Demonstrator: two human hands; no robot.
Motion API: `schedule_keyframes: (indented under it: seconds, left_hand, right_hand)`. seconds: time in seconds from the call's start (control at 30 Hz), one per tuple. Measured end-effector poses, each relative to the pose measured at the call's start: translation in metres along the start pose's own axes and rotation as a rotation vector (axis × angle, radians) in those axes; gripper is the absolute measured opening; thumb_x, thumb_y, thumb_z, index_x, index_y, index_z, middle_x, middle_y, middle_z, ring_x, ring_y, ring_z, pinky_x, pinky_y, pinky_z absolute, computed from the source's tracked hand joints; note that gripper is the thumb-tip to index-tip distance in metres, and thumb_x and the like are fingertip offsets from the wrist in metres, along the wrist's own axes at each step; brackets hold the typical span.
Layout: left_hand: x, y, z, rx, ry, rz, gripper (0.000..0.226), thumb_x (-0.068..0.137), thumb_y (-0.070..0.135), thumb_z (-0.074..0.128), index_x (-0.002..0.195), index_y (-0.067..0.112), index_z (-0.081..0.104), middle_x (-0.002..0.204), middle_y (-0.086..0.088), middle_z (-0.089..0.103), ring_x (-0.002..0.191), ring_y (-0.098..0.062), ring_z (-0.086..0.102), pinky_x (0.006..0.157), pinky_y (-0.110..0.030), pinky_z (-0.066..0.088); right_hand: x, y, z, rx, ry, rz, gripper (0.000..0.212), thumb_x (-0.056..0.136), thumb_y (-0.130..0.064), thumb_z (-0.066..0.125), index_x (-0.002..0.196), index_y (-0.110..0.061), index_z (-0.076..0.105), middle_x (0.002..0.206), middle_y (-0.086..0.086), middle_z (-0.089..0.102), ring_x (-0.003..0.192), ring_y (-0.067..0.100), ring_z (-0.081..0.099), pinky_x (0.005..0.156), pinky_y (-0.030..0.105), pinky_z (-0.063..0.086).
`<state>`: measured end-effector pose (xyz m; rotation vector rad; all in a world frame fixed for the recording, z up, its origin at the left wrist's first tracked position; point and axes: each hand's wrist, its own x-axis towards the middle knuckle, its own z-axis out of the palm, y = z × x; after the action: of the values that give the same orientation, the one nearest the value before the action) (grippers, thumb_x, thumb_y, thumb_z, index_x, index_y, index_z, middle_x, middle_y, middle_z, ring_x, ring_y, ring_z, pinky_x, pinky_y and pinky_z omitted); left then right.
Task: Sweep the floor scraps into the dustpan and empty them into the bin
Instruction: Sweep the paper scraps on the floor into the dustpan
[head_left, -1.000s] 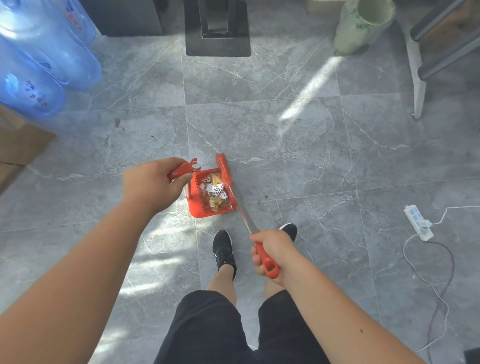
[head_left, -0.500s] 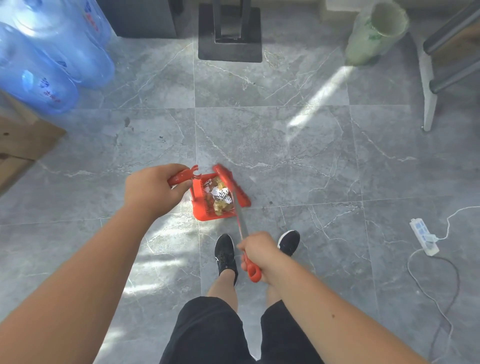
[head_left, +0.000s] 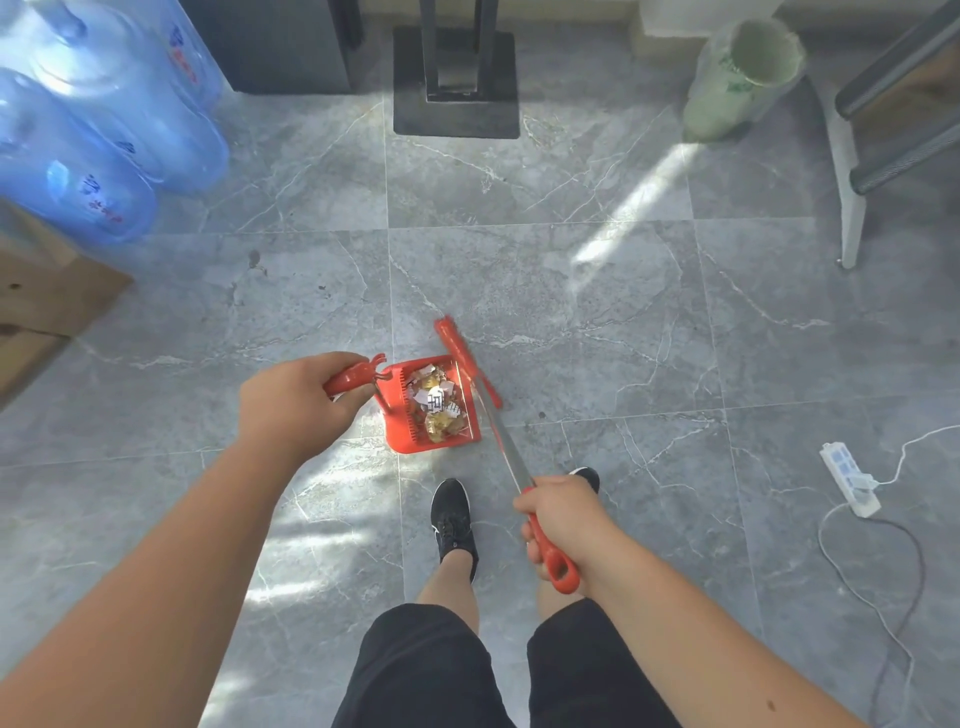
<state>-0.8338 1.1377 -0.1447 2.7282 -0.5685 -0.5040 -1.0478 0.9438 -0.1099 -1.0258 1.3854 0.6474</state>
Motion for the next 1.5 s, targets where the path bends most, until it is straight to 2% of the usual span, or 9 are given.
schedule_keyframes:
  seconds: [0.13, 0.23, 0.37, 0.47, 0.6, 0.7, 0.87, 1.17, 1.5]
  left_hand:
    - [-0.001, 0.002, -0.001, -0.016, 0.016, -0.001, 0.022, 0.084, 0.057, 0.067, 0.103, 0.046, 0.072, 0.073, 0.018, 0.067, 0.071, -0.011, 0.059, 0.064, -0.028, 0.045]
    - [0.001, 0.005, -0.001, -0.019, 0.005, -0.013, 0.022, 0.084, 0.058, 0.067, 0.102, 0.046, 0.072, 0.073, 0.019, 0.067, 0.071, -0.01, 0.058, 0.062, -0.026, 0.04]
    - [0.004, 0.005, -0.002, 0.005, -0.012, -0.036, 0.025, 0.082, 0.063, 0.065, 0.101, 0.047, 0.071, 0.073, 0.021, 0.065, 0.072, -0.01, 0.058, 0.061, -0.025, 0.039]
    - [0.006, 0.005, -0.002, 0.038, -0.031, -0.059, 0.03, 0.08, 0.07, 0.064, 0.094, 0.044, 0.072, 0.069, 0.019, 0.064, 0.071, -0.011, 0.059, 0.059, -0.025, 0.041]
    - [0.003, 0.006, -0.003, 0.043, -0.006, -0.077, 0.038, 0.077, 0.075, 0.063, 0.083, 0.039, 0.073, 0.061, 0.017, 0.059, 0.064, -0.012, 0.058, 0.054, -0.024, 0.036]
    - [0.001, 0.012, -0.006, 0.023, -0.018, -0.078, 0.037, 0.077, 0.074, 0.064, 0.083, 0.039, 0.072, 0.061, 0.016, 0.059, 0.065, -0.014, 0.058, 0.056, -0.026, 0.039]
    - [0.003, 0.036, -0.015, 0.032, -0.003, -0.069, 0.036, 0.078, 0.072, 0.065, 0.085, 0.037, 0.072, 0.061, 0.014, 0.06, 0.065, -0.016, 0.059, 0.056, -0.027, 0.037]
    - [0.02, 0.115, -0.042, 0.055, 0.075, -0.009, 0.034, 0.077, 0.071, 0.067, 0.085, 0.038, 0.071, 0.061, 0.012, 0.06, 0.065, -0.018, 0.059, 0.059, -0.029, 0.041]
    - [0.05, 0.27, -0.072, 0.047, 0.144, 0.064, 0.03, 0.081, 0.062, 0.07, 0.091, 0.033, 0.073, 0.062, 0.014, 0.056, 0.067, -0.018, 0.054, 0.056, -0.029, 0.032]
  right_hand:
    - [0.014, -0.004, 0.016, 0.013, 0.025, 0.008, 0.015, 0.091, 0.001, 0.049, 0.08, -0.008, 0.048, 0.055, 0.007, 0.038, 0.036, 0.014, 0.034, 0.041, 0.015, 0.023]
    - [0.017, -0.001, 0.03, 0.036, -0.007, 0.063, 0.009, 0.093, 0.001, 0.047, 0.088, -0.006, 0.048, 0.058, 0.007, 0.037, 0.042, 0.015, 0.034, 0.036, 0.011, 0.023]
    - [0.013, 0.011, 0.04, 0.029, -0.074, 0.115, 0.01, 0.092, -0.004, 0.048, 0.083, -0.004, 0.051, 0.057, 0.008, 0.042, 0.041, 0.016, 0.036, 0.039, 0.014, 0.022]
    - [0.008, 0.017, 0.029, 0.086, -0.081, 0.116, 0.01, 0.092, -0.006, 0.052, 0.082, -0.006, 0.053, 0.057, 0.008, 0.046, 0.036, 0.014, 0.04, 0.041, 0.018, 0.022]
    - [0.001, 0.017, 0.005, 0.138, -0.07, 0.08, 0.002, 0.089, -0.008, 0.056, 0.088, -0.007, 0.055, 0.058, 0.009, 0.049, 0.038, 0.016, 0.042, 0.04, 0.017, 0.025]
    - [-0.009, 0.012, -0.009, 0.141, -0.057, 0.057, 0.003, 0.088, -0.008, 0.057, 0.086, -0.007, 0.059, 0.06, 0.01, 0.05, 0.039, 0.015, 0.044, 0.038, 0.016, 0.026]
    - [-0.027, -0.007, -0.034, 0.16, -0.065, 0.014, 0.011, 0.09, -0.004, 0.053, 0.081, -0.009, 0.051, 0.059, 0.011, 0.048, 0.038, 0.016, 0.042, 0.038, 0.013, 0.024]
    - [-0.063, -0.052, -0.118, 0.249, -0.1, -0.04, 0.006, 0.093, -0.004, 0.049, 0.087, -0.008, 0.048, 0.063, 0.01, 0.05, 0.037, 0.013, 0.044, 0.032, 0.016, 0.029]
    - [-0.078, -0.107, -0.245, 0.338, -0.168, -0.135, 0.015, 0.095, 0.0, 0.049, 0.083, -0.009, 0.047, 0.063, 0.009, 0.047, 0.036, 0.01, 0.047, 0.032, 0.016, 0.031]
